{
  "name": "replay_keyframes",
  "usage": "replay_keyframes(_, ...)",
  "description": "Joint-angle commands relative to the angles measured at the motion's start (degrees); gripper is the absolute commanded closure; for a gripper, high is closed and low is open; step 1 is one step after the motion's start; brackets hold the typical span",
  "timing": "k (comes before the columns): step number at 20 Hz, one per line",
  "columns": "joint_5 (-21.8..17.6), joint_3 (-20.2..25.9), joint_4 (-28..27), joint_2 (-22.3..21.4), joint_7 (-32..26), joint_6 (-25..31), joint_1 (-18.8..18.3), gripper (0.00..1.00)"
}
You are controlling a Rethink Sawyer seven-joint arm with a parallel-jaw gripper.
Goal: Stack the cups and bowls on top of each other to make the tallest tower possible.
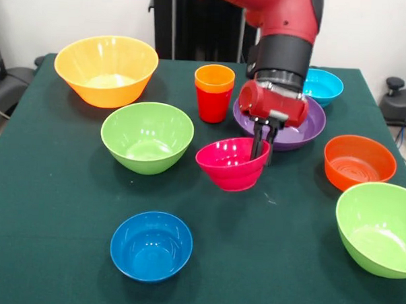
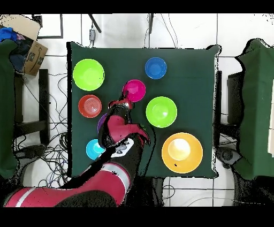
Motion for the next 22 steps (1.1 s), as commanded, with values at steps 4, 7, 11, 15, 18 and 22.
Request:
replay_keyframes(4,-4.2,5.8,4.3,-10.4,5.7,17.0,0.0,1.00)
replay_keyframes(7,-6.5,6.5,6.9,-13.8,4.3,21.8,-2.2,1.00)
replay_keyframes(11,-9.3,8.6,9.6,-18.1,2.0,28.4,-5.8,1.00)
replay_keyframes(15,-10.1,8.7,11.8,-20.3,0.3,34.9,-7.0,1.00)
replay_keyframes(18,-10.9,8.4,13.2,-20.1,0.9,35.8,-7.3,1.00)
replay_keyframes(22,-11.5,9.5,14.7,-19.8,2.7,34.6,-8.2,1.00)
